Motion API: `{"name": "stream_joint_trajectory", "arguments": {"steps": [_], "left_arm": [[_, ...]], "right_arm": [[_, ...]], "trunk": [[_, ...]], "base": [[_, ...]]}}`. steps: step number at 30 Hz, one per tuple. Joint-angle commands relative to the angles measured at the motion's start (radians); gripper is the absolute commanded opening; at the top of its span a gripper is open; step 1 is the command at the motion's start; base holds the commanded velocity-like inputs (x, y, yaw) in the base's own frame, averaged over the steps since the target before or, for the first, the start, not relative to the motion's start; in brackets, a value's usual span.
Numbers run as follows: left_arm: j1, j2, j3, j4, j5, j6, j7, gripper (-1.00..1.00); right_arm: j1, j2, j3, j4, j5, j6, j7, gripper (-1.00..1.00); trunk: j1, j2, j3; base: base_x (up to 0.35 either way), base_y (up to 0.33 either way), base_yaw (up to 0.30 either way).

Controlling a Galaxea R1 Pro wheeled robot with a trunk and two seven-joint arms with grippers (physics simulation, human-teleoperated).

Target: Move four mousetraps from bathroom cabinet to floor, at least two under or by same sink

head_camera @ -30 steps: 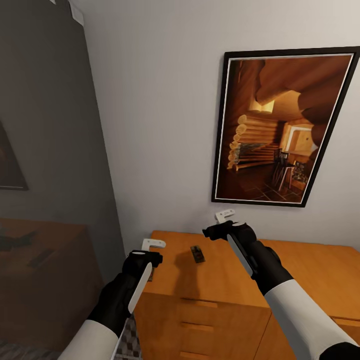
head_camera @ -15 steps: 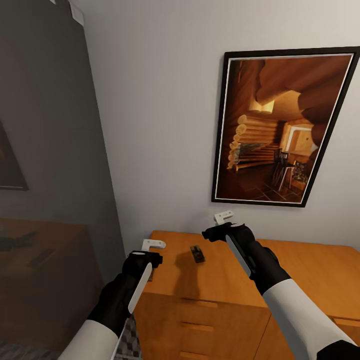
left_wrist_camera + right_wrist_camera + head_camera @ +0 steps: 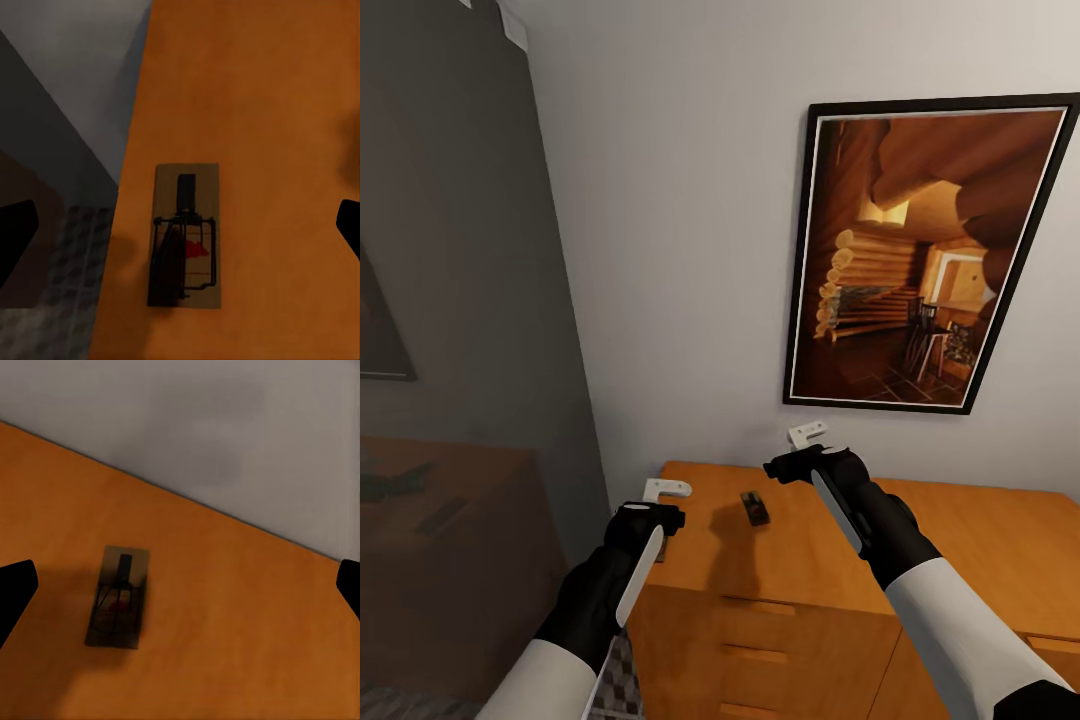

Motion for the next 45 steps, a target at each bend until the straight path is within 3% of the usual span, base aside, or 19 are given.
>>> {"name": "stream_joint_trajectory", "arguments": {"steps": [1, 32, 45], "left_arm": [[0.000, 0.000, -0.001, -0.001, 0.008, 0.003, 0.008, 1.00], [0.000, 0.000, -0.002, -0.001, 0.009, 0.003, 0.008, 1.00], [0.000, 0.000, -0.005, -0.001, 0.009, 0.004, 0.008, 1.00]], "right_arm": [[-0.001, -0.001, 0.002, -0.001, -0.008, 0.004, -0.003, 1.00], [-0.001, -0.001, 0.001, -0.005, -0.012, 0.002, -0.003, 1.00], [-0.001, -0.001, 0.001, -0.005, -0.011, 0.002, -0.003, 1.00]], "trunk": [[0.000, -0.001, -0.001], [0.000, -0.001, -0.001], [0.043, -0.078, -0.035]], "base": [[0.000, 0.000, 0.000], [0.000, 0.000, 0.000], [0.000, 0.000, 0.000]]}}
